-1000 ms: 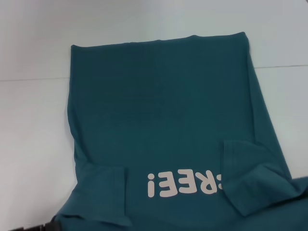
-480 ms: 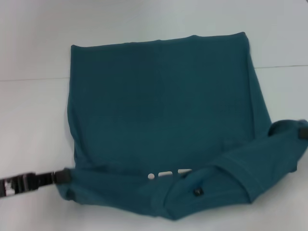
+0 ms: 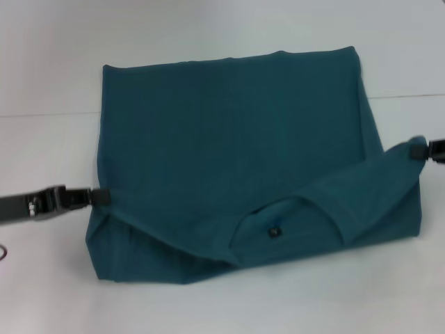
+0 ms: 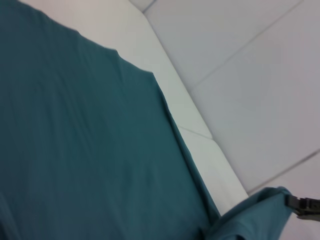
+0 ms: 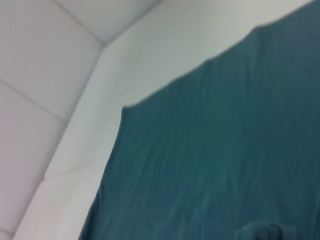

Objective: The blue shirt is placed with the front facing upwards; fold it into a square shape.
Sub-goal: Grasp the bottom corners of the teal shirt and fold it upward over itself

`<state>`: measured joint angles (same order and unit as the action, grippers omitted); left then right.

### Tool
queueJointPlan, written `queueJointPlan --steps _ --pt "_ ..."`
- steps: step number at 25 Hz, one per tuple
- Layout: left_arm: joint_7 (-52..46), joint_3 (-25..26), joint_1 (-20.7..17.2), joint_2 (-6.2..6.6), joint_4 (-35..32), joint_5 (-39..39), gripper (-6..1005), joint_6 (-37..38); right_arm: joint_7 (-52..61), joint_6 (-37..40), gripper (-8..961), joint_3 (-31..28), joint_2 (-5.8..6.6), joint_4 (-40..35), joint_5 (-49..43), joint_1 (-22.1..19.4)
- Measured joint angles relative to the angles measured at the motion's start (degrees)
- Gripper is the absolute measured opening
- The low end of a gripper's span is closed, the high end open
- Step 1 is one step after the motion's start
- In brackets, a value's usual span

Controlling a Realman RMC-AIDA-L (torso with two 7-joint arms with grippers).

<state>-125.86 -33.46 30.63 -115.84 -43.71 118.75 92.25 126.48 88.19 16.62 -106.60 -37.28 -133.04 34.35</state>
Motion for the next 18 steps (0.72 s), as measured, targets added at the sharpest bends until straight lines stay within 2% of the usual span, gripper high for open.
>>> queueJointPlan --steps 3,7,18 --pt "0.0 -0.24 2.14 0.58 1.62 0.0 51 -2.66 0.02 -2.16 141 0.19 -0.01 0.68 2.13 0.42" --pt "0.0 -0.55 3.76 0.65 2.7 0.0 51 -6.66 0.19 -4.94 142 0.26 0.0 1.28 3.48 1.03" --pt "0.79 -0.37 4.11 0.37 3.86 -0.44 52 -14.24 0.34 -10.06 146 0.26 0.08 4.49 6.56 1.24"
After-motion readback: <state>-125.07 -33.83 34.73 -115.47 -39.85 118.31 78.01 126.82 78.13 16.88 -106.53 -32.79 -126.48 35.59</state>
